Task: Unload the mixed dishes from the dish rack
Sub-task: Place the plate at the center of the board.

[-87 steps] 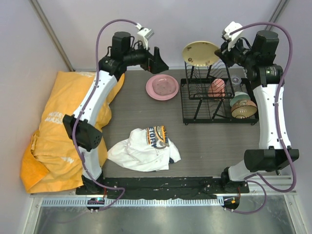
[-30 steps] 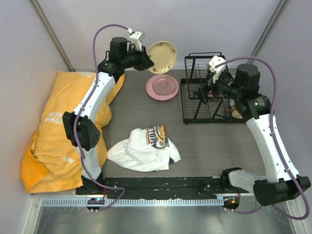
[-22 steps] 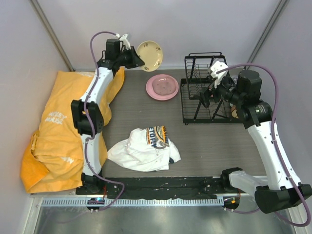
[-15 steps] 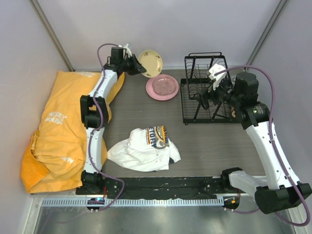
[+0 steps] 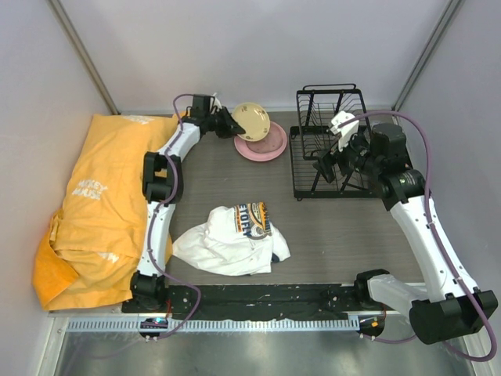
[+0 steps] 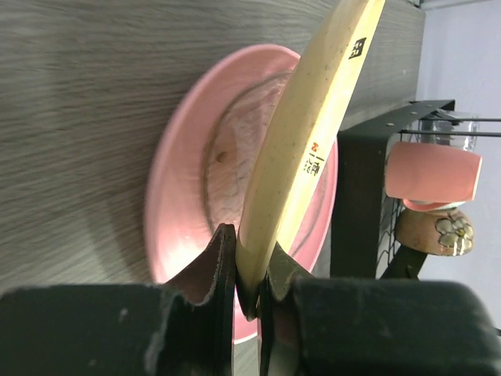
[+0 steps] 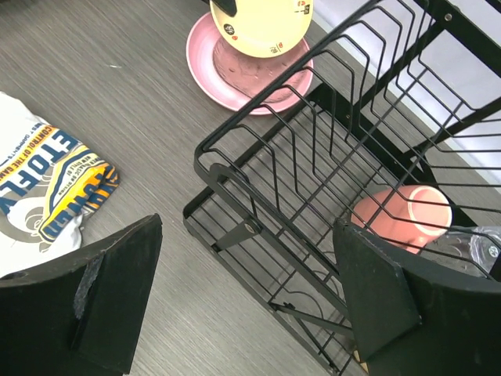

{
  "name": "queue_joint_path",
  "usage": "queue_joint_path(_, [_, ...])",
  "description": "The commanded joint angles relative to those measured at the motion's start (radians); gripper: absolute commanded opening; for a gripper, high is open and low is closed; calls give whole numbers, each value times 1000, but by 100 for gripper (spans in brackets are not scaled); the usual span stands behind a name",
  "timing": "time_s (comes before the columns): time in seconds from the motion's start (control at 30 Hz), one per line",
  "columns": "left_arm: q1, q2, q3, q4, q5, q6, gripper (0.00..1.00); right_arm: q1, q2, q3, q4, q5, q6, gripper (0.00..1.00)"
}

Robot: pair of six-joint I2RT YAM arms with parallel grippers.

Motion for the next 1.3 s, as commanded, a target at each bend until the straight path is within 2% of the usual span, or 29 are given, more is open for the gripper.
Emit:
queue_joint_path(0.0, [-32, -8, 46, 87, 54, -36, 0, 5, -36, -12, 57, 49, -11, 94])
queue_joint_path(0.27, [-61, -4, 6, 90, 56, -44, 11, 5, -75, -49, 69, 161, -16, 94])
queue_joint_path(0.57, [-73, -2, -20, 82, 54, -33, 17, 5, -129, -67, 67, 199, -18, 94])
queue_joint_path(0.9, [-73, -31, -74, 78, 51, -10, 28, 5, -164, -92, 67, 236, -16, 94])
queue_joint_path(1.0, [-76, -47, -89, 76, 50, -4, 34, 5, -181, -93, 67, 265, -8, 94])
queue_joint_path(1.2, [-76, -82, -97, 69, 45, 13, 59, 3, -212, -86, 67, 324, 16, 94])
queue_joint_path(1.27, [-76, -102, -106, 63, 39, 22, 64, 3, -217, -78, 66, 351, 27, 94])
